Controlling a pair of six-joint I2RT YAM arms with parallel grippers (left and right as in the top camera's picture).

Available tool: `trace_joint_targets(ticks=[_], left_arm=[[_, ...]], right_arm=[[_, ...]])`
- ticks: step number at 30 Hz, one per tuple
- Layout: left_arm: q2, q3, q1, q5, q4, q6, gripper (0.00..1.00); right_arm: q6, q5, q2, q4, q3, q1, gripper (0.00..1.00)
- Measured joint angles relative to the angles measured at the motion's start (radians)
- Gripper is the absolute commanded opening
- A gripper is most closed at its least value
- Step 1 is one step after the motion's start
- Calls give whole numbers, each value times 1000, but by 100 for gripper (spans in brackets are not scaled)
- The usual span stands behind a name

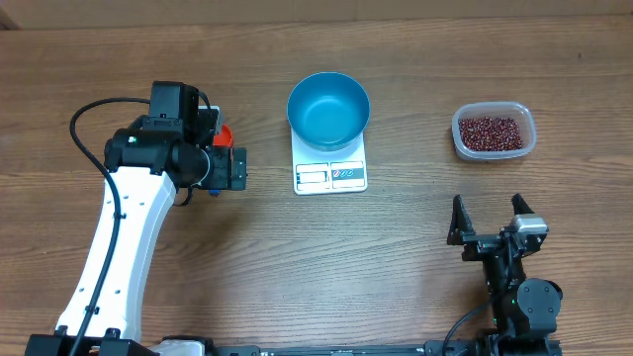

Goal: Scoop item into bowl and weigh 150g on scale

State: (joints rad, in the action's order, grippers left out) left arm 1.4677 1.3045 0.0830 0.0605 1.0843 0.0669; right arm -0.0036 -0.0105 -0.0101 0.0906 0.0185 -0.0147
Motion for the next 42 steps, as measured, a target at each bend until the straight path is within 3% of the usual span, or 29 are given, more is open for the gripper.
trace_joint_targets(ticks=[42], left_arm=[[59,0,0,0,-79,0,100]], right_arm=[[0,0,0,-1,0,0,100]])
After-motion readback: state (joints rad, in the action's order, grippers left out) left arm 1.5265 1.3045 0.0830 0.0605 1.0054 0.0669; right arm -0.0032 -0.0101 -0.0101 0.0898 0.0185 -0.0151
